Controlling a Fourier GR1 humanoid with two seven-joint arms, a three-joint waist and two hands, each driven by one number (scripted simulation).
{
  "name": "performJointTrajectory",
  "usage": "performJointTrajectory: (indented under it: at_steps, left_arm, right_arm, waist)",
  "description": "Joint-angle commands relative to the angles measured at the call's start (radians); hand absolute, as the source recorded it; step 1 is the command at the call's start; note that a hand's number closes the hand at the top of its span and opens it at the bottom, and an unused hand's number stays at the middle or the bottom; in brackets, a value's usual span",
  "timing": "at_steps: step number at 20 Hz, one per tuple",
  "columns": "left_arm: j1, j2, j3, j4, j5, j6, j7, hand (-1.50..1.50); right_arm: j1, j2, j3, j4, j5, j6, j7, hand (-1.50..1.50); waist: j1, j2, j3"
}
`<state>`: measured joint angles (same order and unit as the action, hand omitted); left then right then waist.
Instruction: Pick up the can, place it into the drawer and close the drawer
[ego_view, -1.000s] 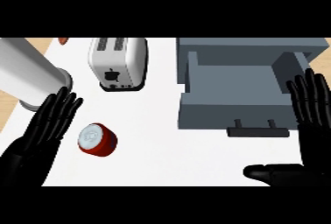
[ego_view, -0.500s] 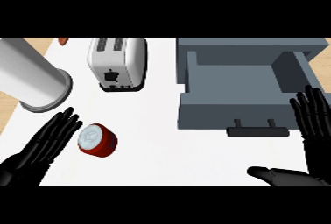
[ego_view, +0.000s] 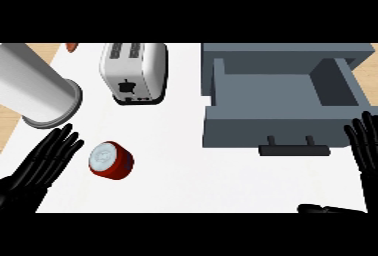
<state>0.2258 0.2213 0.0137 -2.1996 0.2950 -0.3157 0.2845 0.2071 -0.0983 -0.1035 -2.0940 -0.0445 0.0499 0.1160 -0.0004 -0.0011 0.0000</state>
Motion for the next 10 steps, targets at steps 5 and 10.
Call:
performJointTrajectory:
  at_steps: [5,10]
  left_arm:
    - [-0.074,-0.025,0.061,0.125,-0.03,-0.027,-0.029,-1.5]
    - [-0.082,-0.055,0.033,0.187,-0.109,-0.047,-0.076,-1.5]
  right_arm:
    - [0.088,0.03,-0.01,-0.027,0.001,0.038,-0.037,-1.5]
    - [0.07,0.025,-0.036,-0.048,-0.01,0.055,-0.003,-1.5]
  waist:
    - [-0.003,0.0,0.0]
    - [-0.002,0.0,0.0]
